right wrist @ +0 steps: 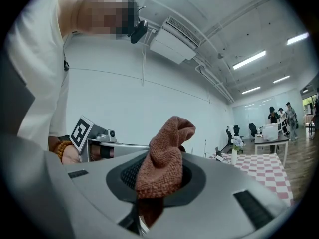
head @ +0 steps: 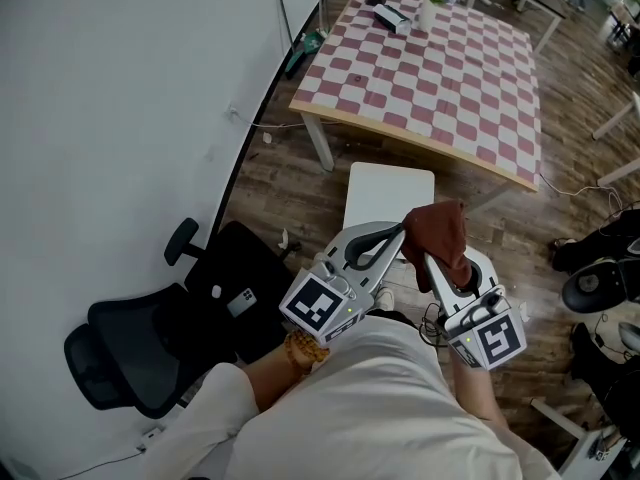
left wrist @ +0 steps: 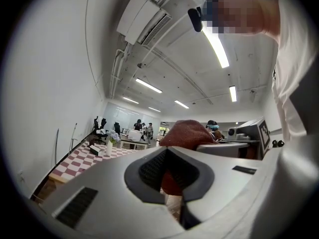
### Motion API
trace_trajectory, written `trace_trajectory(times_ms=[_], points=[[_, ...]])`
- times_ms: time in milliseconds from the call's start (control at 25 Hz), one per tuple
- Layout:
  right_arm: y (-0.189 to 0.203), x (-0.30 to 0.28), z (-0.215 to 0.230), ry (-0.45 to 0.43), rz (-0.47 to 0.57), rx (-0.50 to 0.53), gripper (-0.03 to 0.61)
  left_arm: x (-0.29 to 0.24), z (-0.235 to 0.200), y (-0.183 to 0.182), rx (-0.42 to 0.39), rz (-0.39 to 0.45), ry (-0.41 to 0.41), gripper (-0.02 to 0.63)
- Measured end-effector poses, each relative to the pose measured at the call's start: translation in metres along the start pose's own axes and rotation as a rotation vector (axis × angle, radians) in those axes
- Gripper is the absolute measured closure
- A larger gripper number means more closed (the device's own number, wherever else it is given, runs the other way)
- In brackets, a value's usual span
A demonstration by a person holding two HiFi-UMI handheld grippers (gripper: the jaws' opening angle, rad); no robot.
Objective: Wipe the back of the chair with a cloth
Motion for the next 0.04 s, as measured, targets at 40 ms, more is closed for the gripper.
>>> trace_trajectory(times_ms=[40], points=[[0.0000, 0.0007, 0.0006, -0.001, 0.002, 0.001, 0.497, -0.0005, 0.0007, 0.0006, 0.000, -0.001, -0.001, 0.600]])
Point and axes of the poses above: the fingertips, and each gripper's own axes: x backward along the fingers, z to its right, y out of its underside, the point moved 4 cm from there along x, backward along the fingers, and after that the axes turned 1 degree about -z, right-handed, at the moved point
